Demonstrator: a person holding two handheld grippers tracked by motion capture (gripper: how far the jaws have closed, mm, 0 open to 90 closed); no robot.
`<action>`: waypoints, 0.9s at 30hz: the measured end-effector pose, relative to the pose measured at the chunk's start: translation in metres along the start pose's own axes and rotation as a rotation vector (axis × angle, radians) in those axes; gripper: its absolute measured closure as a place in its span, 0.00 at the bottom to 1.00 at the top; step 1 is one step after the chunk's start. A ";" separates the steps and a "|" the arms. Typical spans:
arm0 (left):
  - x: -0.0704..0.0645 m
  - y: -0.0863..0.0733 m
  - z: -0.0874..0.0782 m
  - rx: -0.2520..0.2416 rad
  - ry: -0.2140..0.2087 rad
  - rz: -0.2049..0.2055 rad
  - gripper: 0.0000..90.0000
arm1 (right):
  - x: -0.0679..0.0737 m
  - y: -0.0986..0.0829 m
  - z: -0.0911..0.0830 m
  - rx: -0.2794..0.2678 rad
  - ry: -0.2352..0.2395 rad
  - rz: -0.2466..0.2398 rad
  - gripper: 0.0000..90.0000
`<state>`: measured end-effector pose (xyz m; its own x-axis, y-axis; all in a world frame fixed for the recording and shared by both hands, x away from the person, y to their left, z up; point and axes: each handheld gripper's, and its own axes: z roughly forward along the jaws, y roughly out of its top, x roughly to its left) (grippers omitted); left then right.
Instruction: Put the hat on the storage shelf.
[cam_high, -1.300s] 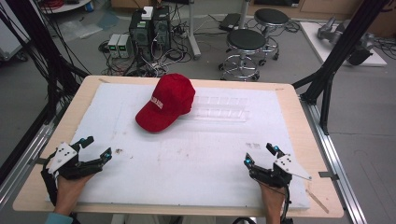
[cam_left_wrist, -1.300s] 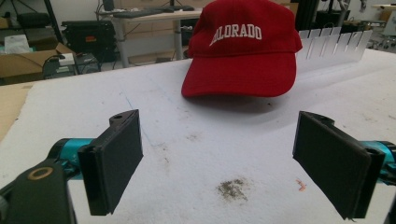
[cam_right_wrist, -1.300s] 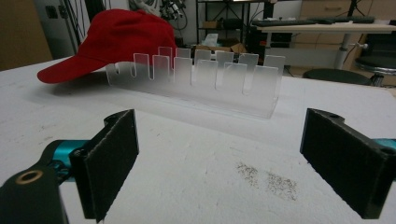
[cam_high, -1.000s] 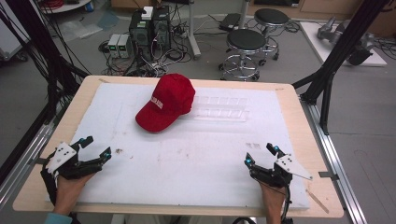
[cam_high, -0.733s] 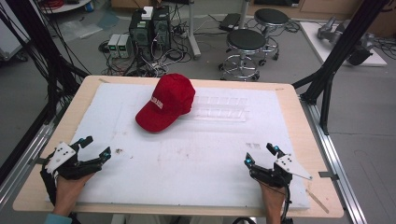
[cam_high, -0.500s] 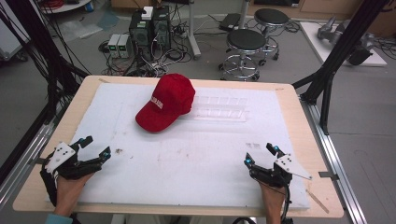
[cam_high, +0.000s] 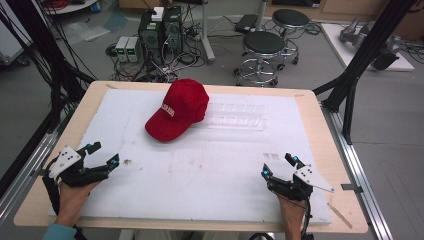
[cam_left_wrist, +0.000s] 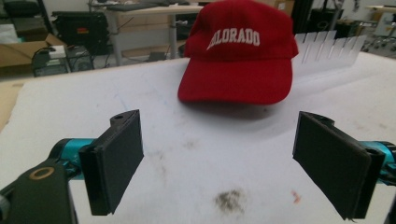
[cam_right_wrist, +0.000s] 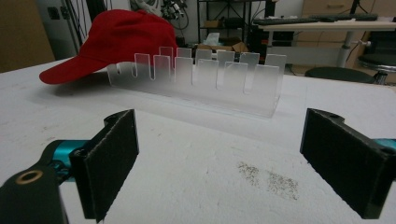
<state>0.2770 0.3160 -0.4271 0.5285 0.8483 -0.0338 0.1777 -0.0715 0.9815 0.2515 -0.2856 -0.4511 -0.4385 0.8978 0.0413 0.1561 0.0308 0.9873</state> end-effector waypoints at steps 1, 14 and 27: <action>0.000 0.000 0.000 0.000 0.000 0.000 0.18 | 0.000 0.000 0.000 0.000 0.000 0.001 0.12; 0.006 0.080 0.043 0.108 -0.149 0.074 0.17 | 0.001 0.000 0.000 0.007 0.000 -0.002 0.12; 0.016 0.128 0.103 0.156 -0.192 0.081 0.18 | 0.001 0.000 0.001 0.009 0.001 -0.003 0.12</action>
<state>0.3940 0.2661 -0.3213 0.6918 0.7221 -0.0058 0.2460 -0.2282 0.9420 0.2517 -0.2843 -0.4510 -0.4394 0.8975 0.0389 0.1632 0.0371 0.9859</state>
